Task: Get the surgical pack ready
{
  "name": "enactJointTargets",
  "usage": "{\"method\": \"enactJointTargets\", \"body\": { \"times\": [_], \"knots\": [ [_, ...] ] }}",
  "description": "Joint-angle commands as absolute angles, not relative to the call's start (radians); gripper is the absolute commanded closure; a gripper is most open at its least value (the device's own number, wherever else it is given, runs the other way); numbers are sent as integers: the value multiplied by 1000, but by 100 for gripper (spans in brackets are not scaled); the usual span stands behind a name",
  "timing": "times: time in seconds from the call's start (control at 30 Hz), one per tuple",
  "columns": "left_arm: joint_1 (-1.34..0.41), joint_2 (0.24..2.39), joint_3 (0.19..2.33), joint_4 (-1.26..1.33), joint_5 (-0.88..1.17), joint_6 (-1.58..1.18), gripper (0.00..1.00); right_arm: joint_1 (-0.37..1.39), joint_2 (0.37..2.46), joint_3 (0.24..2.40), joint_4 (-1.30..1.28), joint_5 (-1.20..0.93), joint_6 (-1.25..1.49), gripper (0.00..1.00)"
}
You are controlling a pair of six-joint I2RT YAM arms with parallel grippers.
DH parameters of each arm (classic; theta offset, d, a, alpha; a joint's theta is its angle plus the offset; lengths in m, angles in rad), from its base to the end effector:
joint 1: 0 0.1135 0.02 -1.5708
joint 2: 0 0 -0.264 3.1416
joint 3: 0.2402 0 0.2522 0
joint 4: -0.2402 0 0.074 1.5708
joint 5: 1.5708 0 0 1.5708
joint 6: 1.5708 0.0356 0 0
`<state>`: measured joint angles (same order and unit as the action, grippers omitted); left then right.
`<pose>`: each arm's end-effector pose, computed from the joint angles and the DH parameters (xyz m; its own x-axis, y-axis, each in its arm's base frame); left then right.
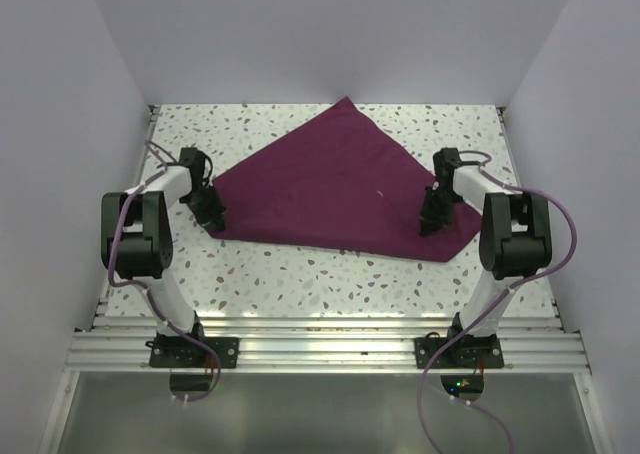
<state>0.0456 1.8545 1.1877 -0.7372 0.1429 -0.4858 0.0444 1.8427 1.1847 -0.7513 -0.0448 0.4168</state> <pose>0.3415 0.0105 0.1549 -0.8611 -0.5019 -0.0812 -0.4790 0.8543 -0.2017 0.3386 0.0166 0.1573 -0.9225 0.3639 -0.1291 0.3521 0.9300 0.1055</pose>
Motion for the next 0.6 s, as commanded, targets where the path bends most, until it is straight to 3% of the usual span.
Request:
{"method": "enactJointTargets", "body": {
  "times": [0.0, 0.17, 0.57],
  "knots": [
    [58, 1806, 1138, -758, 89, -454, 100, 37, 1839, 1222, -791, -38, 377, 96],
    [58, 1755, 1118, -765, 77, -454, 100, 35, 1865, 1339, -827, -66, 382, 96],
    [60, 1692, 1042, -742, 74, -448, 100, 19, 1850, 1325, -819, -80, 393, 96]
  ]
}}
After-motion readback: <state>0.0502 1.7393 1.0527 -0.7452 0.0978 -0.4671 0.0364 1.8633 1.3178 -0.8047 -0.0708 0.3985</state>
